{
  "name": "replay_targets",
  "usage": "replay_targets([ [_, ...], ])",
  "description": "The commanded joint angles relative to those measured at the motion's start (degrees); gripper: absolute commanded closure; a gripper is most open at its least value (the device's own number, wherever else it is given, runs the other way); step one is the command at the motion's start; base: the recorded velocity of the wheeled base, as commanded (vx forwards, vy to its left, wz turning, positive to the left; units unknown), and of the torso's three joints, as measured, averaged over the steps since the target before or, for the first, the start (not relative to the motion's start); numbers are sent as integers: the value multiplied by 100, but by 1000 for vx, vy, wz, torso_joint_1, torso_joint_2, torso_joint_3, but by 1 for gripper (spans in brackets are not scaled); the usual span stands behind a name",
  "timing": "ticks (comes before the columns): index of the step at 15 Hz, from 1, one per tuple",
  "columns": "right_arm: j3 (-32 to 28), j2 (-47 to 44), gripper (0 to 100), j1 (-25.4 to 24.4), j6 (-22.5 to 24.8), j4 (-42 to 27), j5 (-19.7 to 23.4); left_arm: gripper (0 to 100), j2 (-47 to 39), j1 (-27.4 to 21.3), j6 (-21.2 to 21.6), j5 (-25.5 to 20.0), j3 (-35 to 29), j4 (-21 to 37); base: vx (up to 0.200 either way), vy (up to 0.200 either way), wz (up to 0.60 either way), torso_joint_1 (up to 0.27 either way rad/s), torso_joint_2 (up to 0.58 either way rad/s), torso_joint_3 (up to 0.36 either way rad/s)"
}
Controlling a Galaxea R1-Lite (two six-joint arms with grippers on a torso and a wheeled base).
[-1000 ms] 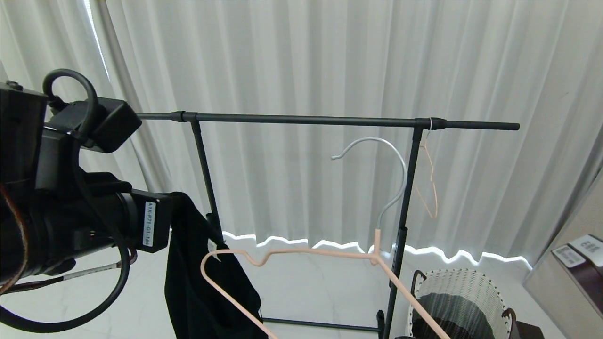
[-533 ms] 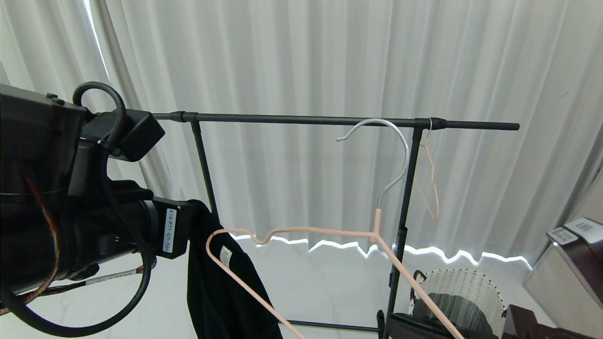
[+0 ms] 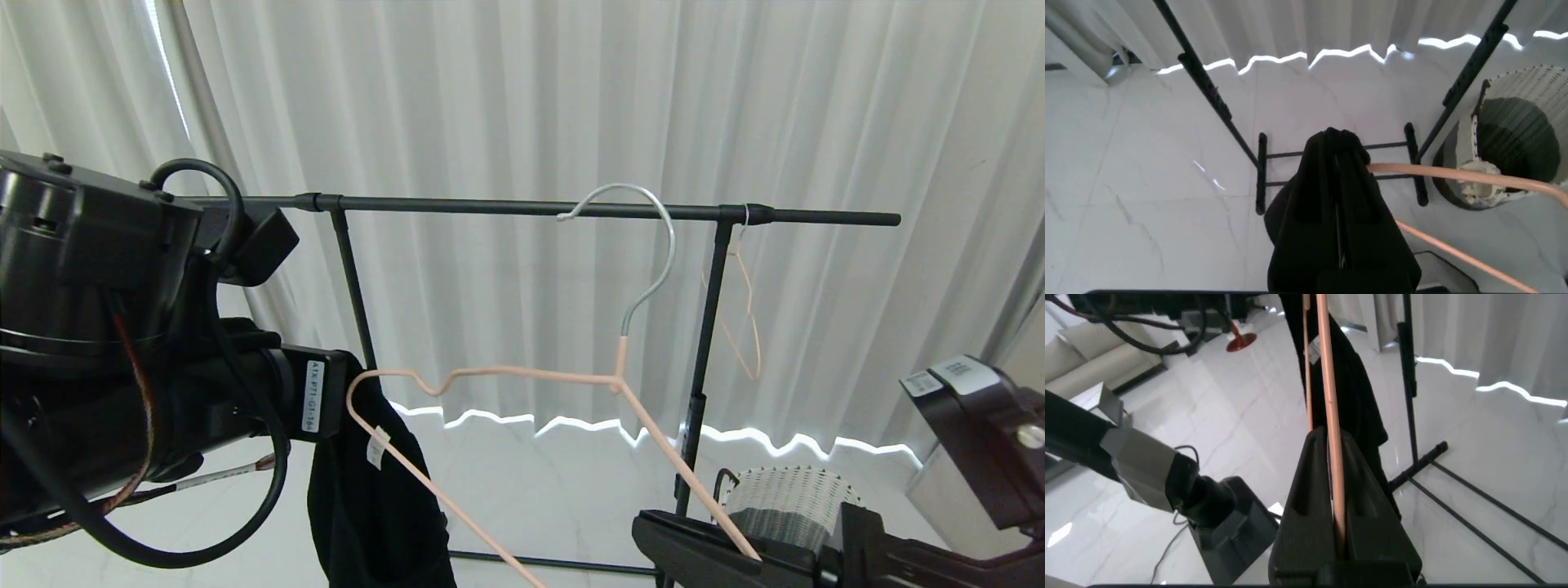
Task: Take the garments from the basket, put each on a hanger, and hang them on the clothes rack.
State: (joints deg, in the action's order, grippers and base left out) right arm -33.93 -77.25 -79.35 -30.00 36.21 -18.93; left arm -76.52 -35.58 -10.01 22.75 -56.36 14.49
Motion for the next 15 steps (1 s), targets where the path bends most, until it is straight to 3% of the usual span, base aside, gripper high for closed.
replay_targets([
  [1,-220,-317,100,-10,12,0,4,100,-82,-1,-10,177,2,1,0,0,0,0,0,0],
  [10,-387,-818,100,341,416,238,4,100,-47,-71,-10,300,-7,10,0,0,0,0,0,0],
  [15,-756,-1574,100,359,539,625,-14,100,173,-933,-221,300,-86,1,0,0,0,0,0,0],
])
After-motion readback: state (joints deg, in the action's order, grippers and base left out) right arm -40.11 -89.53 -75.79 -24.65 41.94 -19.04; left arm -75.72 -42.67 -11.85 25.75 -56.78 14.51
